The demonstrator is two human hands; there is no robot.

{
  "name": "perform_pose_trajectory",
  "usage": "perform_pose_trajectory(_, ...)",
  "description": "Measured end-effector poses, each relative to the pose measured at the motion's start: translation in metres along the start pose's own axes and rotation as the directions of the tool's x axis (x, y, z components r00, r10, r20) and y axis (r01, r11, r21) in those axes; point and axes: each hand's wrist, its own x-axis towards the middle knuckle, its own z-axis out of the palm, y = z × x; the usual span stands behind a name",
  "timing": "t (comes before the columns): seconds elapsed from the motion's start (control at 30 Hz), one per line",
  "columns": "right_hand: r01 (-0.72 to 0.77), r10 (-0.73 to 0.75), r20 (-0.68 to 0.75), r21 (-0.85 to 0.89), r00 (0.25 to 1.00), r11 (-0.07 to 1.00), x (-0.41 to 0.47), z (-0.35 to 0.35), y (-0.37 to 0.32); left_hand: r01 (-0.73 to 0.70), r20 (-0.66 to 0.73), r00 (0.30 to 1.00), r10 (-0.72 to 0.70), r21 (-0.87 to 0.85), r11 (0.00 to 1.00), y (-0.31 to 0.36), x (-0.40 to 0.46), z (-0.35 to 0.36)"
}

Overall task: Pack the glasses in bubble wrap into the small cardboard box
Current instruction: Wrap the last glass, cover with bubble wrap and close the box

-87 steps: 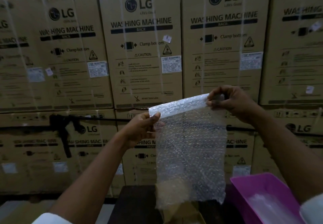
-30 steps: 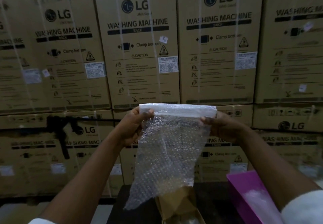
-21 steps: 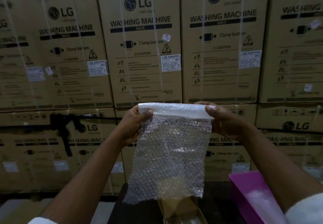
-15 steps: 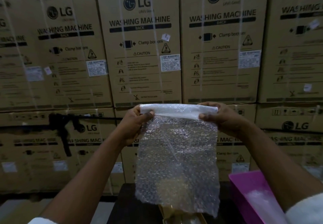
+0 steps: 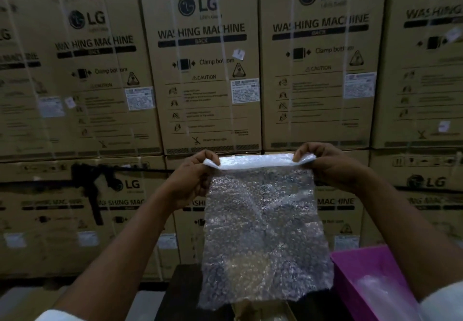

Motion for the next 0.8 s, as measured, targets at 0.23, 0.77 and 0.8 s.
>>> perform_pose_trajectory(0.23, -0.02, 0.02, 0.036, 0.019, 0.999, 1.0, -0.001, -0.013, 0.0, 0.042, 0.095, 0.995, -0.029, -0.145, 0.989, 0.002, 0.0, -0.01)
perform_pose_trajectory(0.77, -0.094, 0.096, -0.016, 0.119, 0.995, 0.989, -0.002, 0.011, 0.007, 0.035, -0.038, 0.999, -0.038, -0.096, 0.995, -0.003, 0.005, -0.008)
perform_pose_trajectory(0.8, -0.068, 0.073, -0.028, 0.155, 0.997, 0.985, 0.0, 0.01, 0.006, 0.052, -0.03, 0.998, -0.055, -0.093, 0.994, -0.004, 0.005, -0.01)
